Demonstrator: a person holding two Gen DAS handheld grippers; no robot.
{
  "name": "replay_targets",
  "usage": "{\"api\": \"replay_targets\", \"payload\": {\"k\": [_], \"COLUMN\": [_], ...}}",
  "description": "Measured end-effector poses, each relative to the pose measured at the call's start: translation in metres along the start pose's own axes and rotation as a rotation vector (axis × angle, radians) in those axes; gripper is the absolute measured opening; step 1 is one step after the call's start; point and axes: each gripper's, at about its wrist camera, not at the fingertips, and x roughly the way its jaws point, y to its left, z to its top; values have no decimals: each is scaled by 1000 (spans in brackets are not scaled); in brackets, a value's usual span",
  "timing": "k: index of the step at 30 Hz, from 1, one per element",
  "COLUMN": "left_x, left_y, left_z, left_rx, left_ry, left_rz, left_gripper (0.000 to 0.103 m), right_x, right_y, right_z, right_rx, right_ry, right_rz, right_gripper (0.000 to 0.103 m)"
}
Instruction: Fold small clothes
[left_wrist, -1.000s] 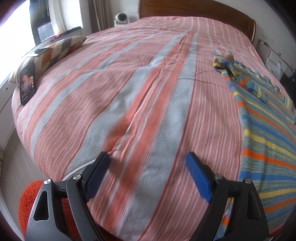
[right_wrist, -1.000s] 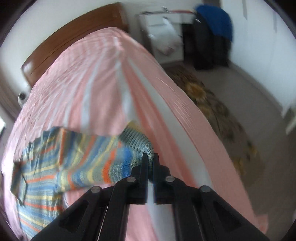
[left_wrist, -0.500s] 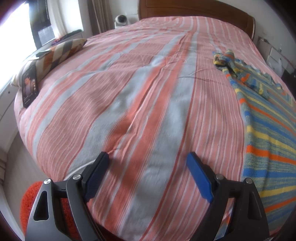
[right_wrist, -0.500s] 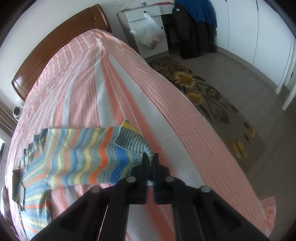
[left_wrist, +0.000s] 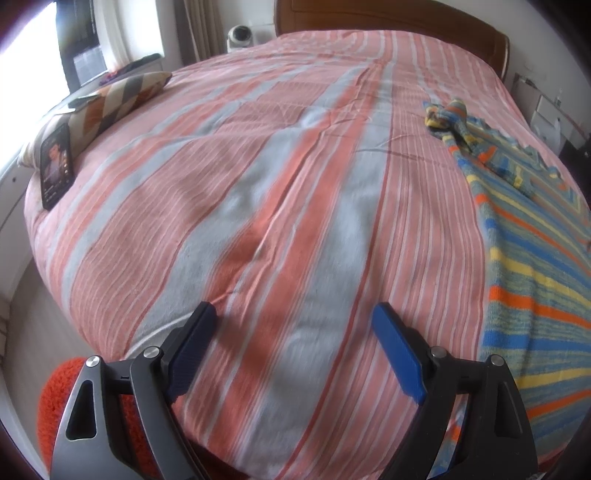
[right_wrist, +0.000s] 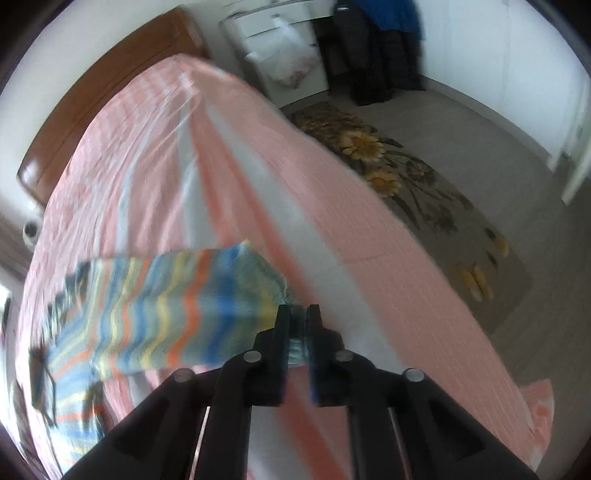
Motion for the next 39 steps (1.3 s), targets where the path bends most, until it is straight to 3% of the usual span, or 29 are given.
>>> {"api": "replay_targets", "payload": {"k": [4,8,11,15,23,25,27,32,34,36,39], "left_x": [0,0,0,0,2,2,2,3,3,4,4], "left_y": [0,-2,-3,-3,-5,-5,-5,-5,-5,-5,-5], "left_z": [0,-2,-2,-4,-4,-4,-4,-2,-2,-2,-1], "left_rx": [-1,0,4,13,17,20,21,20,19,20,21], "left_ry": [-1,-4,-8,-13,-16,-18,-18,-17,-17,-17,-17], "left_rz": [3,15,25,33,61,65,67,65,65,66,65], "left_gripper": [88,89,90,92,95,95,95,96,96,96,96], "right_x": [-21,-28,-12,7,16,17,19,27,25,21,15], "right_y": [-27,-17,-5,1,31,35,33,30,18,7,3], "right_z": [-1,-27,-45,-46,-10,-7,-7,-9,-9,-7,-4], "right_rx": [83,37,-56,-111,-99,-85,-54,36,139,216,209], "right_ry": [-26,67,115,45,-41,-42,-25,0,-11,-25,-3], "right_rz": [95,347,308,254,346,375,411,456,525,597,587], "right_gripper": [16,17,17,15,18,21,31,33,33,42,43]}}
